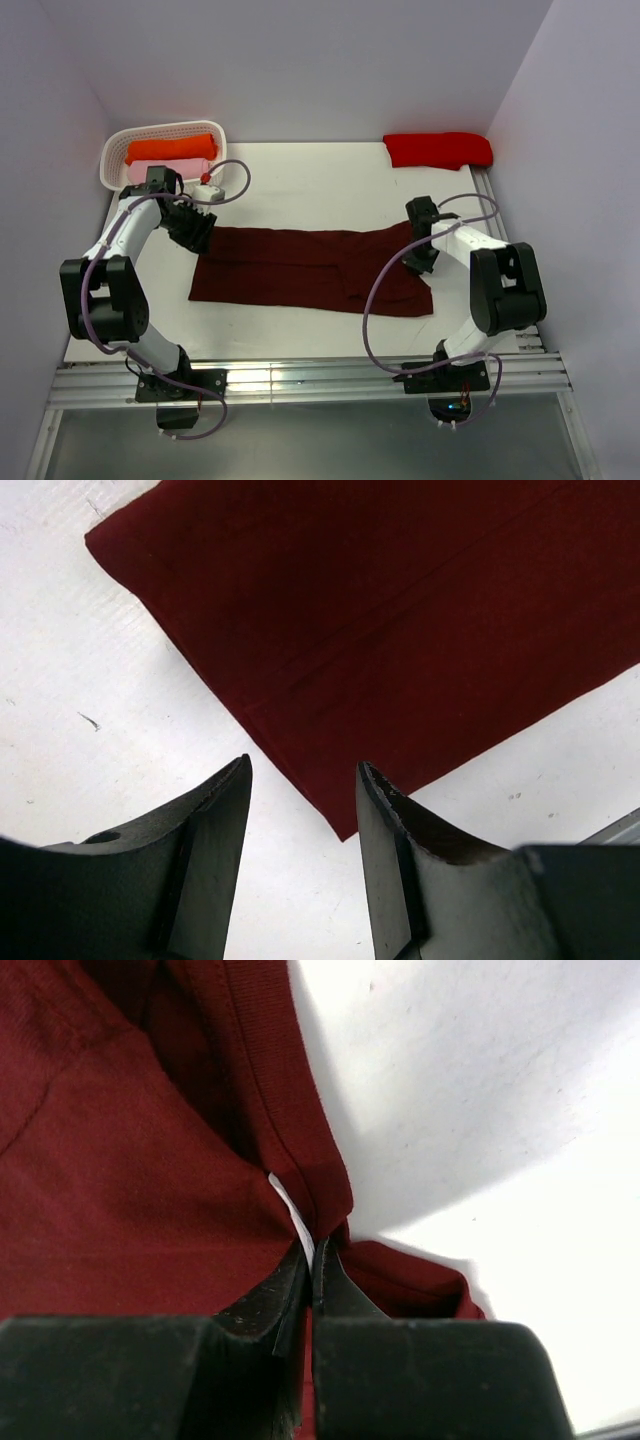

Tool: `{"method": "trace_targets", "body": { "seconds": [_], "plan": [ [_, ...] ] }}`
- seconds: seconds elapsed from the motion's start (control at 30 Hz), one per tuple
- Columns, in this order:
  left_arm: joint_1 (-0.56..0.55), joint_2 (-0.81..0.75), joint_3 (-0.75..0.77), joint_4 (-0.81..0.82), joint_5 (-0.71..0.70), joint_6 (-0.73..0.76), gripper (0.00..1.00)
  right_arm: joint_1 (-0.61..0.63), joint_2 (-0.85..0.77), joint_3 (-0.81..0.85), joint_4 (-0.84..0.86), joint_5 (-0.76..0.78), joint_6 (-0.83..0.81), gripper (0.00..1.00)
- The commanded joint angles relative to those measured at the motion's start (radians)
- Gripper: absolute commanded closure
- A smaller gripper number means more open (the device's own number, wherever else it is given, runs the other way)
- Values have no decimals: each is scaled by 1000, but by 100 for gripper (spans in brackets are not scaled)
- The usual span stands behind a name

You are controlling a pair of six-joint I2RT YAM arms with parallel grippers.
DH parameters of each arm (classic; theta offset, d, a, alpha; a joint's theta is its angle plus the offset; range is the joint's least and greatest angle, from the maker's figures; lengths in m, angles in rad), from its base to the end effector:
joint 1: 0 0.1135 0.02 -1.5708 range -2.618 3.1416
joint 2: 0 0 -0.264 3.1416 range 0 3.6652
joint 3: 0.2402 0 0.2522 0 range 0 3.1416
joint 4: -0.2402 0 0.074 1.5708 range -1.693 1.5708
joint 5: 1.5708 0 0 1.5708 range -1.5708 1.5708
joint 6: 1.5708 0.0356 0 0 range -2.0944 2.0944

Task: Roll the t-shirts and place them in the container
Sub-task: Fold the tshirt

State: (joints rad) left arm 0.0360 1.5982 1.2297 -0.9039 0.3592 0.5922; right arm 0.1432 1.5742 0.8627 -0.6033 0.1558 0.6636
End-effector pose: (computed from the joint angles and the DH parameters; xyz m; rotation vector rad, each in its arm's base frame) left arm 0.3092 -0.0014 0.2425 0.8209 2.6038 -0.3445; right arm 0.2712 0.0335 0.1574 0.7596 2.7419 -0.0605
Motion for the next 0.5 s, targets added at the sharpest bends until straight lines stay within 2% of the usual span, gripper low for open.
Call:
{"method": "trace_targets", "body": {
  "seconds": [0.0, 0.17, 0.47],
  "plan": [
    [5, -50, -1, 0, 41, 24, 49, -19, 73, 62, -61, 91, -18, 100],
    [5, -41, -1, 2, 40, 20, 49, -62, 104, 142, -121, 137, -51, 100],
    [5, 11, 17, 8, 44, -2, 48, -212, 139, 220, -167, 226, -120, 100]
  ]
}}
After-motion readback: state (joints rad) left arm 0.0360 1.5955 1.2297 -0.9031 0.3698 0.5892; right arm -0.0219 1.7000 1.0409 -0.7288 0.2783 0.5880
